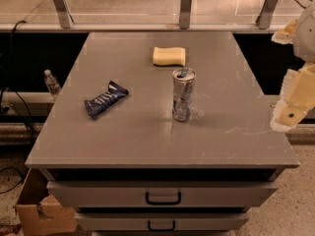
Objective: Move redbull can near sponge
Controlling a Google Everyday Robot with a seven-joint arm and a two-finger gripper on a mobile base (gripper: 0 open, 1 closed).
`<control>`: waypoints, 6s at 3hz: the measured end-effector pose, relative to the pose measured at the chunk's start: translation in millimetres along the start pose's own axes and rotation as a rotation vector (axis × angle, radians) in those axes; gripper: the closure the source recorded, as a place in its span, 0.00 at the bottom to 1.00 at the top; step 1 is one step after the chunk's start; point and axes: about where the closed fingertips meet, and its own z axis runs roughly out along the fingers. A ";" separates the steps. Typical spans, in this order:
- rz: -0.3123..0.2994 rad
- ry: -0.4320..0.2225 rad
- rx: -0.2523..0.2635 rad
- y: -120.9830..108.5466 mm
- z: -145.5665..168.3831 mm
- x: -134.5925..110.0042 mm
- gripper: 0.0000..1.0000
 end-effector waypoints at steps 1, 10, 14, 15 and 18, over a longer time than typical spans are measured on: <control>0.002 -0.006 0.000 0.0 0.7 -0.2 0.00; 0.070 -0.890 -0.258 1.7 107.3 -137.1 0.41; 0.093 -0.840 -0.229 -11.8 96.4 -135.1 1.00; 0.143 -0.750 -0.132 -48.3 89.5 -102.9 1.00; 0.249 -0.802 -0.042 -110.7 94.6 -133.0 1.00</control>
Offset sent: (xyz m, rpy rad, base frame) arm 0.0212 0.0138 -0.0422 0.4408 -0.0464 0.0304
